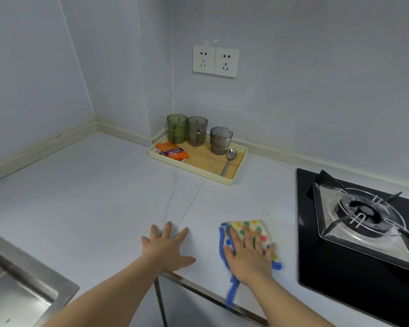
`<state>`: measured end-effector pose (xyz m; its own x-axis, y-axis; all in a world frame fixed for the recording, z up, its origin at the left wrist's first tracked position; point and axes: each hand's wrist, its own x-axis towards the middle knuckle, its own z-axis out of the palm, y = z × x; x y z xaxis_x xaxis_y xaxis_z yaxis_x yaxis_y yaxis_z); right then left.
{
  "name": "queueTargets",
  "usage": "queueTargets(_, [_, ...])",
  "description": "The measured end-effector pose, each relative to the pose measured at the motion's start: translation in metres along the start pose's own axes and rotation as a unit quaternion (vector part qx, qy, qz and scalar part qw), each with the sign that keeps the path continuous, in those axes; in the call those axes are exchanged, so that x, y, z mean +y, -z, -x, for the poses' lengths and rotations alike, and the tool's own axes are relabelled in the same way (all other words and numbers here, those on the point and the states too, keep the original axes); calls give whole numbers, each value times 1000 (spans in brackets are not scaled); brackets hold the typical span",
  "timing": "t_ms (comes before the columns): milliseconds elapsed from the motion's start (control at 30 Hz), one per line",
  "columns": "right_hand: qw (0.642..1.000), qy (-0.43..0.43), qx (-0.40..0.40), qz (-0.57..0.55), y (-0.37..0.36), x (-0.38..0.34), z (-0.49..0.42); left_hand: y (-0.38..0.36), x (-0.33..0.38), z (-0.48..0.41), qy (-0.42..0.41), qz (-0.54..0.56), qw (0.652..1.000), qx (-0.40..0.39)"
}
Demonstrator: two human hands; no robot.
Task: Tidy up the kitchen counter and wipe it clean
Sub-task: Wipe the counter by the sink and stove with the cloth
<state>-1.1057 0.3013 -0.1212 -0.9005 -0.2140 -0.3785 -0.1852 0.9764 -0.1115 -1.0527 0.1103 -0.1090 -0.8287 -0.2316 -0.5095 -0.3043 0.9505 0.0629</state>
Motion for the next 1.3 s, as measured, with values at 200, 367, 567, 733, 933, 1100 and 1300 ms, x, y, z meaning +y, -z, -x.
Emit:
queueTargets(200, [992,128,-16,18,-12,-40,16,-2,2,-5,8,-13,1000,-6])
queueTargets(367, [998,58,-4,2,0,6,0,-3,-1,0,-9,-25,1000,6])
queueTargets(567, [1000,21,-17,-8,-4,-12,10,-2,-1,-2,-8,-30,999,-6])
queueTargets(733, [994,107,-17,10,-6,-5,9,9,3,-1,-27,-62,998,-7])
queueTargets(933, [997,-69,31,-23,0,38,10,4,33,-8,-72,-42,997,0])
queueTargets(1100, [1000,14,13,-13,-3,35,7,10,63,-28,-101,-46,994,14])
queueTargets(1300, [998,-53,26,-35,12,58,-31,6,94,-47,-65,-52,996,-5])
